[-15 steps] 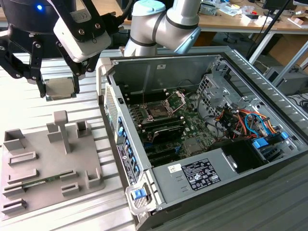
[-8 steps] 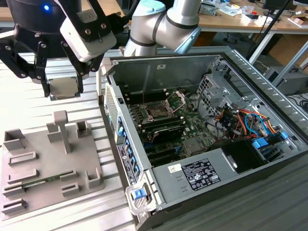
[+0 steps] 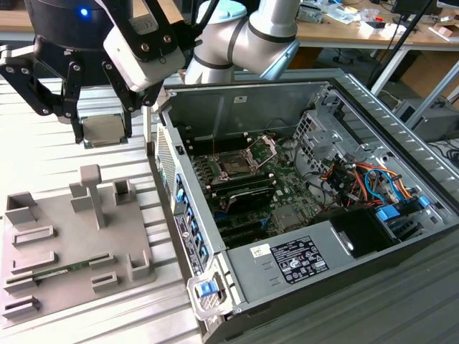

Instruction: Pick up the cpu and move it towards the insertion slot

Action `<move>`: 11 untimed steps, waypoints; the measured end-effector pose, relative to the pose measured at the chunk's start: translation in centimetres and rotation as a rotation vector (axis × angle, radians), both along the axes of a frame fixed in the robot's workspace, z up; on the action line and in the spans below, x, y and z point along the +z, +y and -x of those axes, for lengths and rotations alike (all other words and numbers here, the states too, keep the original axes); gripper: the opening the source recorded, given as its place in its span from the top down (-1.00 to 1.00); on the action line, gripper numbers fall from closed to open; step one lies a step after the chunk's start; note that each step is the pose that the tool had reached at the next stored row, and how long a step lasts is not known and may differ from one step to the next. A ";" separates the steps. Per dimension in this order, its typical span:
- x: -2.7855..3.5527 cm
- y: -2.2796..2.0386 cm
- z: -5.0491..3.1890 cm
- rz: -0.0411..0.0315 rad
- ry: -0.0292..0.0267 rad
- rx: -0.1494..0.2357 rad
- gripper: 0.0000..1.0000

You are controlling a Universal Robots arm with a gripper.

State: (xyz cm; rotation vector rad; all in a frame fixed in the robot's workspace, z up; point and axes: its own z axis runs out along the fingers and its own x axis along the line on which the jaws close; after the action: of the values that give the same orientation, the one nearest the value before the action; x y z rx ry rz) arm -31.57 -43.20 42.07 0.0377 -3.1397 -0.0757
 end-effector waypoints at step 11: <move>0.00 0.00 -1.08 0.0000 0.0001 0.000 -0.09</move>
State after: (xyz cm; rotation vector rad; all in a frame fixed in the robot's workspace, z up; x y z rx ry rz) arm -30.49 -43.20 42.07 0.0377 -3.1396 -0.0757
